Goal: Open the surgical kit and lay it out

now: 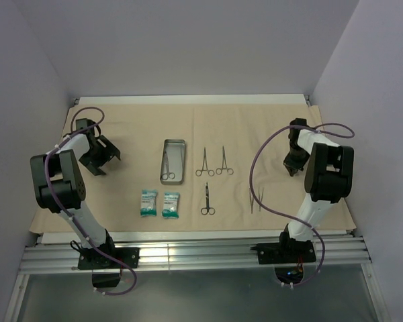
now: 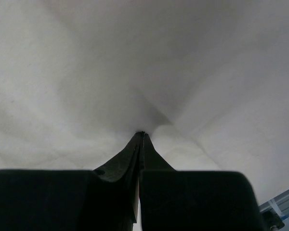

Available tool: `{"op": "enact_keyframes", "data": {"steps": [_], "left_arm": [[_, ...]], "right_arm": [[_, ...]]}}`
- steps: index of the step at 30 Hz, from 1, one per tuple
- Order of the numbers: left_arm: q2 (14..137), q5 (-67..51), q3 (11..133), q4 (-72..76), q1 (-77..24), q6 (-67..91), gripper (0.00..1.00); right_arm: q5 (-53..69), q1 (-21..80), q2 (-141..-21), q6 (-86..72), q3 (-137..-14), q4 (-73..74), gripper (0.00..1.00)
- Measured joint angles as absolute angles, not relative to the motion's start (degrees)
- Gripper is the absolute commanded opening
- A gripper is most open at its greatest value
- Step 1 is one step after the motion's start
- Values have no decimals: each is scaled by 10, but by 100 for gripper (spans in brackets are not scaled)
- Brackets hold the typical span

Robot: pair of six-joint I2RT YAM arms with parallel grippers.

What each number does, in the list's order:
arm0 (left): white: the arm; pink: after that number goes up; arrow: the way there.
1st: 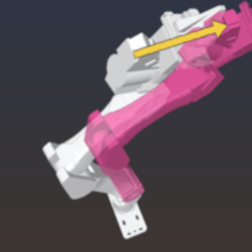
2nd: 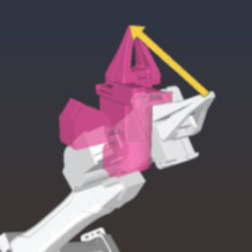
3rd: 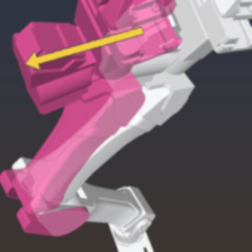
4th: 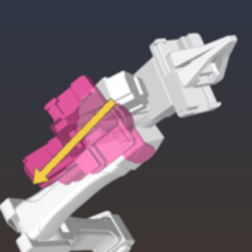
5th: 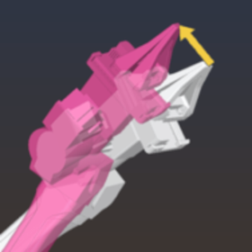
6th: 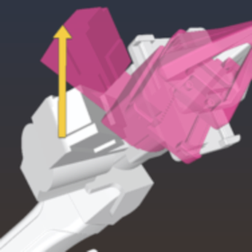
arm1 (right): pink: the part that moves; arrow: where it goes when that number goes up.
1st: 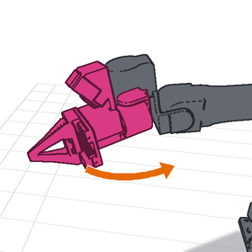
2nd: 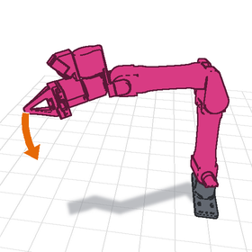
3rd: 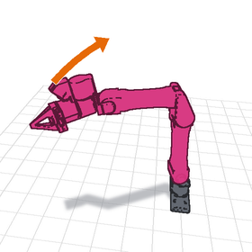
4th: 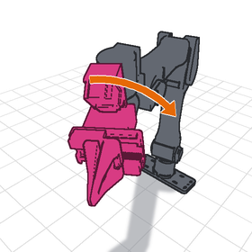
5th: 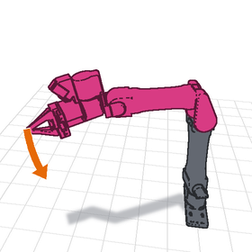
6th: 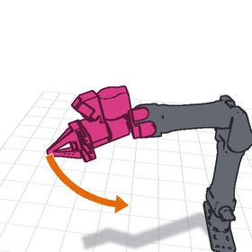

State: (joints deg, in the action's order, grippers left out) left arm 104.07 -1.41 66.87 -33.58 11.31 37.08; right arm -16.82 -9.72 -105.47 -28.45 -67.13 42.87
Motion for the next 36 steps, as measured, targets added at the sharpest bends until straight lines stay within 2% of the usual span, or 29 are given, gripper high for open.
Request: {"op": "enact_keyframes", "data": {"steps": [14, 22, 25, 26, 27, 34, 36], "left_arm": [[1047, -17, 678, -344, 142, 371, 89], [1048, -41, 685, -352, 147, 365, 88], [1046, -60, 691, -361, 142, 356, 78], [1044, -66, 695, -365, 136, 352, 65], [1040, -75, 701, -370, 128, 349, 60], [1020, -77, 781, -401, -24, 323, 55], [1016, -64, 801, -407, -84, 321, 47]], "right_arm": [[-213, -161, -1096, -275, -731, 464, 0], [-167, -146, -1059, -256, -735, 467, 3], [-145, -121, -1003, -254, -735, 468, 4], [-137, -110, -981, -253, -735, 468, 4], [-128, -96, -957, -254, -735, 469, 4], [-82, 24, -864, -265, -733, 470, 5], [-70, 55, -852, -272, -728, 470, 5]]}}
